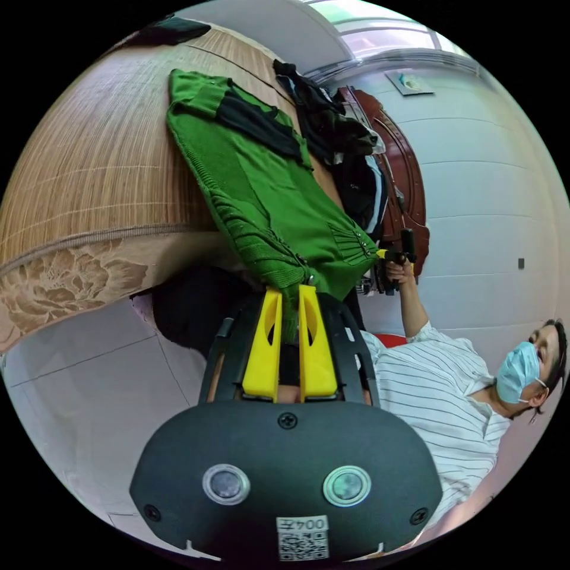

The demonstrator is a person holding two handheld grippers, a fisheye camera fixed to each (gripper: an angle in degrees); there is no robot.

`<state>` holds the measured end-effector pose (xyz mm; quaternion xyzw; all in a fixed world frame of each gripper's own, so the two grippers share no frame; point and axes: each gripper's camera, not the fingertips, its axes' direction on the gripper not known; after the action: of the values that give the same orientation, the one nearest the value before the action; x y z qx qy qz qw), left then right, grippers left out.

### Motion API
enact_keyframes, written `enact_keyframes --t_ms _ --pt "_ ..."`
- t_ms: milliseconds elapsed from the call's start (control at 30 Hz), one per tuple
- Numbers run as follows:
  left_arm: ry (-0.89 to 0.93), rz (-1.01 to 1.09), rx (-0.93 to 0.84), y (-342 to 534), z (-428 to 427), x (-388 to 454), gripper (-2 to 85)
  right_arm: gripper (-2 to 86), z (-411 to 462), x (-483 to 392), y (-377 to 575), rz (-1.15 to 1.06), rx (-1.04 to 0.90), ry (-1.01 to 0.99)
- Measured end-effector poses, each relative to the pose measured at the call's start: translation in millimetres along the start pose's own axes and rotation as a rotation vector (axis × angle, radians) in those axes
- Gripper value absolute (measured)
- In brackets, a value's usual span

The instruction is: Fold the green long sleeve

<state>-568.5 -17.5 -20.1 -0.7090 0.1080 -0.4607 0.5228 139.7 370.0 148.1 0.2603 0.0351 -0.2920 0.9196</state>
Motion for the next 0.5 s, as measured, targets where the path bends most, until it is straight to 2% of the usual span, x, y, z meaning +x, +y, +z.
enact_keyframes --t_ms 100,233,300,500 --pt "0.008 -0.008 -0.037 2 -2 -4 4.1 1.3 -10 10 1 0.033 -0.025 0.039" --pt "0.095 -0.114 -0.059 9 22 -56 4.4 2.7 14 62 5 0.158 -0.055 0.078" --pt "0.144 -0.159 -0.038 17 32 -80 4.7 3.4 25 84 13 0.188 -0.021 0.082" --pt "0.269 -0.196 0.120 76 25 -107 7.2 8.2 37 133 76 0.262 0.257 -0.003"
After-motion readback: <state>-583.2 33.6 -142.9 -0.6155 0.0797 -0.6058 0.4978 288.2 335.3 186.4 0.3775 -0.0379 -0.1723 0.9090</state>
